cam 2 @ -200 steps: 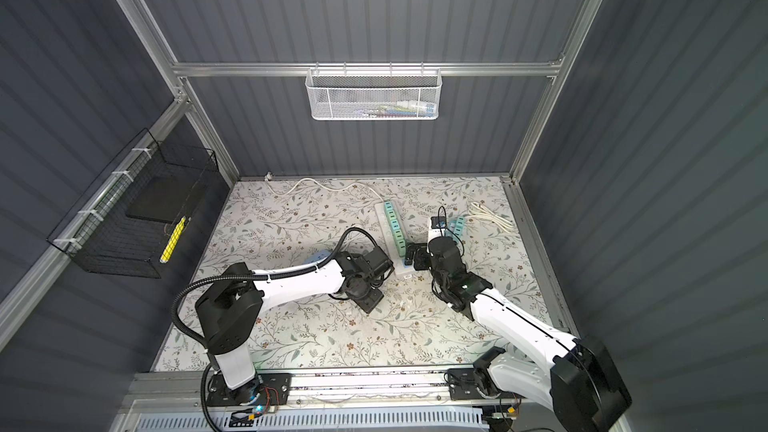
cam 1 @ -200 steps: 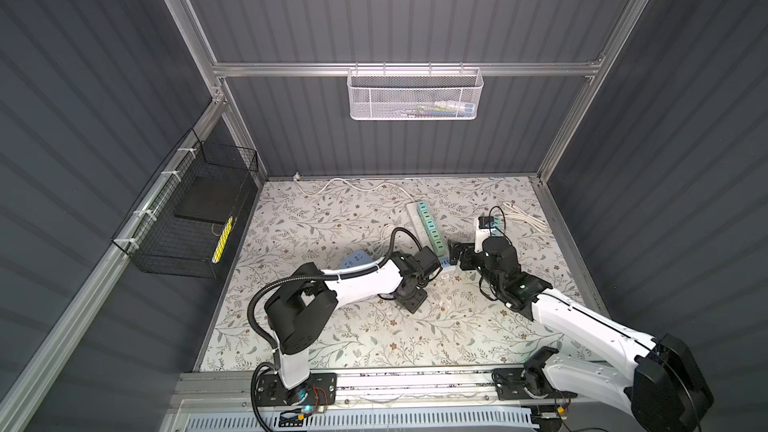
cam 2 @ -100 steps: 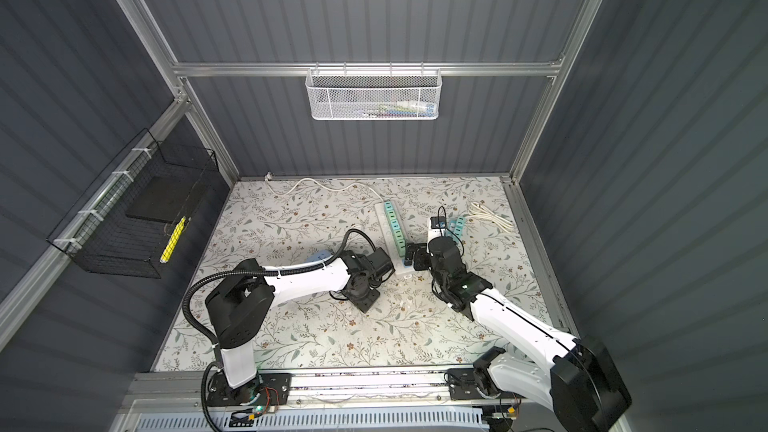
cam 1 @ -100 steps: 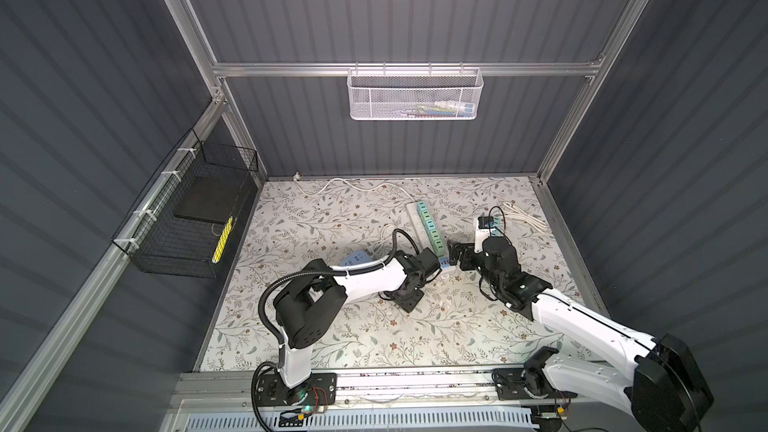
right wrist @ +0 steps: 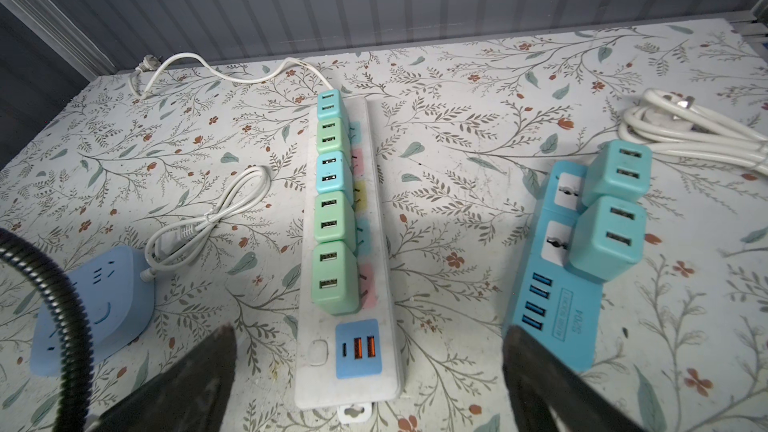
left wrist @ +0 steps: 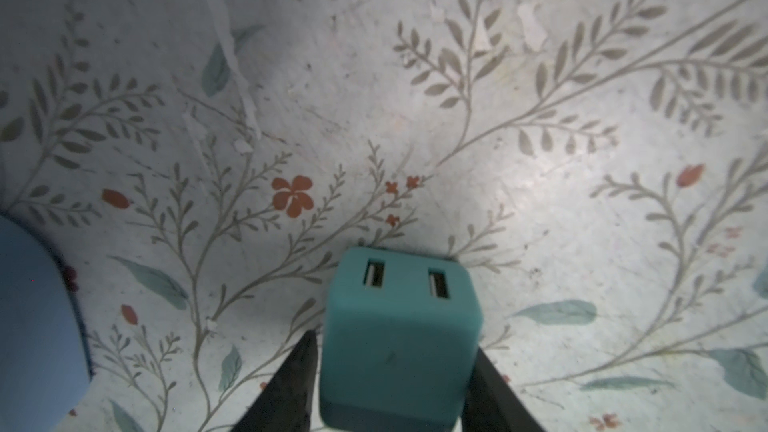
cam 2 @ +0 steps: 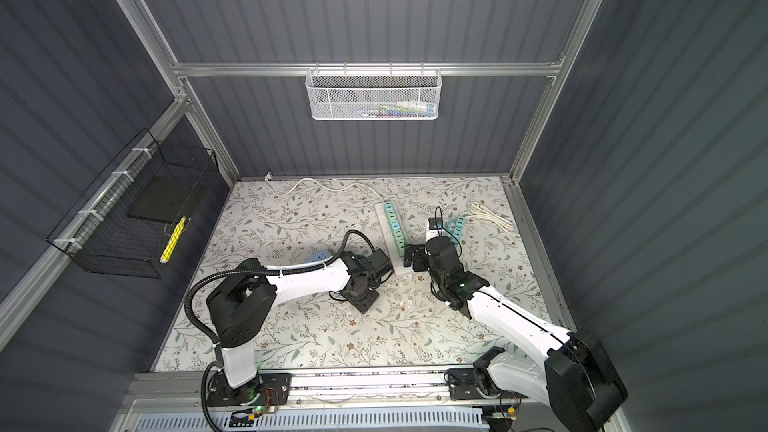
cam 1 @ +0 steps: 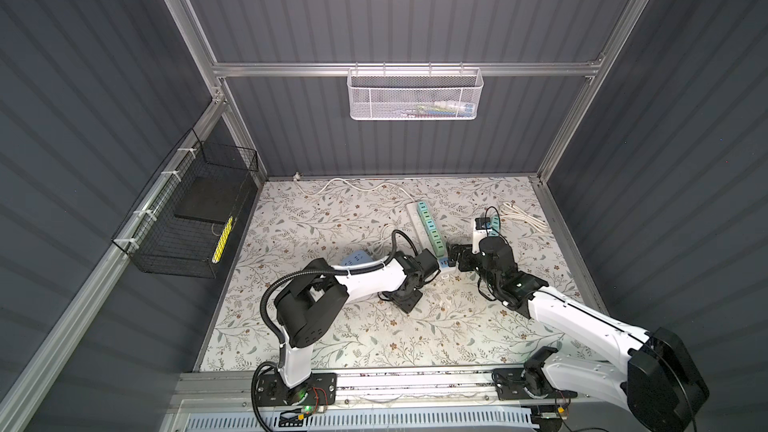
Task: Insert the plug
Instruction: 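Lift the teal adapter with the left gripper and carry it toward the right gripper, then grasp the teal adapter with the right gripper from the left gripper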
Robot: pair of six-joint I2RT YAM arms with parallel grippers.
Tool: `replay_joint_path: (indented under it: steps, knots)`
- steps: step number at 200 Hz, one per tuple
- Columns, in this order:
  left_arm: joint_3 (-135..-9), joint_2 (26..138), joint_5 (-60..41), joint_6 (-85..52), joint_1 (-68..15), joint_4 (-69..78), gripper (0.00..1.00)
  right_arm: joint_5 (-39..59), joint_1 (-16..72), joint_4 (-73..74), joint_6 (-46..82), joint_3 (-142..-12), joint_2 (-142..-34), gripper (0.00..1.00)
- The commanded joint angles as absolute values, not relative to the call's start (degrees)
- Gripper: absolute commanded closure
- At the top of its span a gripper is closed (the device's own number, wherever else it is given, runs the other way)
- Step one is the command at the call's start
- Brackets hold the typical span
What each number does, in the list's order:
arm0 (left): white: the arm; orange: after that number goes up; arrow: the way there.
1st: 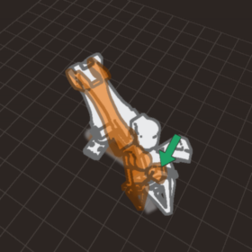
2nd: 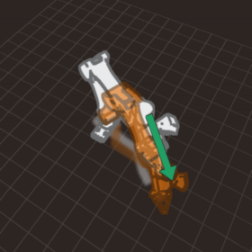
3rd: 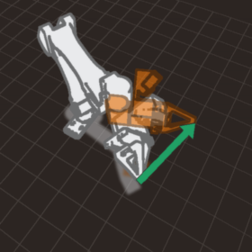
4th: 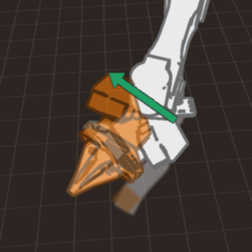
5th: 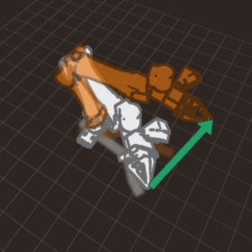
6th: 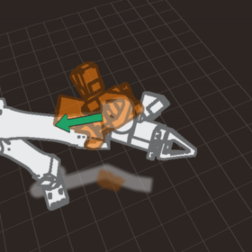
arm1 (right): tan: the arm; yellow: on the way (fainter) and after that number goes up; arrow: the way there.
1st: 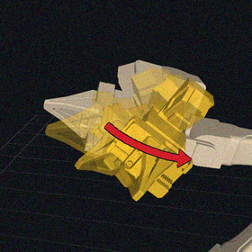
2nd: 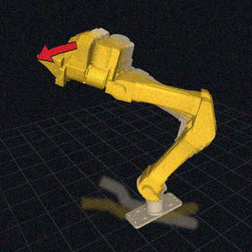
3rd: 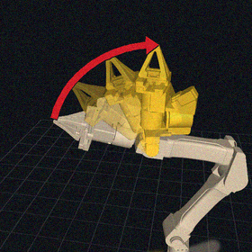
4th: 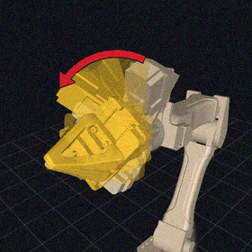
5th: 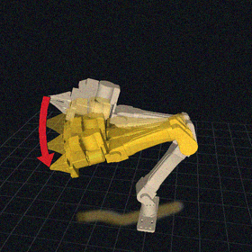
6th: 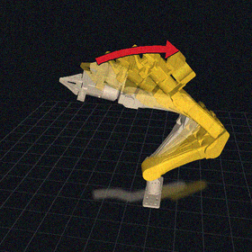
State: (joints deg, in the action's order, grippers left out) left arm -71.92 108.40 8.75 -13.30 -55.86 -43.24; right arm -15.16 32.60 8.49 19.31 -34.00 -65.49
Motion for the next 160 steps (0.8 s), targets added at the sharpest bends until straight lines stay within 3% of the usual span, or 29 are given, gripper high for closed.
replay_joint_path:
  steps: [1, 25, 79, 104, 120, 135, 160]
  knots:
    - [-70.4, 108.3, 8.6, -12.5, -55.5, -42.7, 0.50, -15.2, 32.4, 8.6, 19.8, -35.0, -65.8, 0.01]
    - [-69.2, 106.8, 7.8, -11.3, -55.5, -40.7, 0.60, -14.6, 32.4, 8.5, 20.1, -35.5, -66.4, 0.01]
    - [-63.7, 98.7, 9.3, -8.5, -55.5, -30.9, 0.70, -15.7, 32.1, 7.3, 23.6, -36.3, -64.5, 0.01]
    - [-53.6, 87.6, 11.3, -7.8, -55.6, -15.8, 0.72, -10.8, 31.3, -1.5, 25.6, -41.0, -64.4, 0.01]
    - [-46.3, 80.0, 13.5, -6.7, -55.6, -6.1, 0.72, -0.9, 30.4, -5.2, 22.5, -43.3, -62.5, 0.01]
    - [-39.9, 73.7, 16.3, -5.5, -55.6, 1.0, 0.74, 6.0, 29.9, -8.7, 22.2, -46.1, -62.4, 0.10]
    - [-31.9, 66.2, 19.9, -3.5, -55.6, 10.3, 0.79, 18.4, 29.8, -14.3, 22.3, -52.8, -66.4, 0.32]
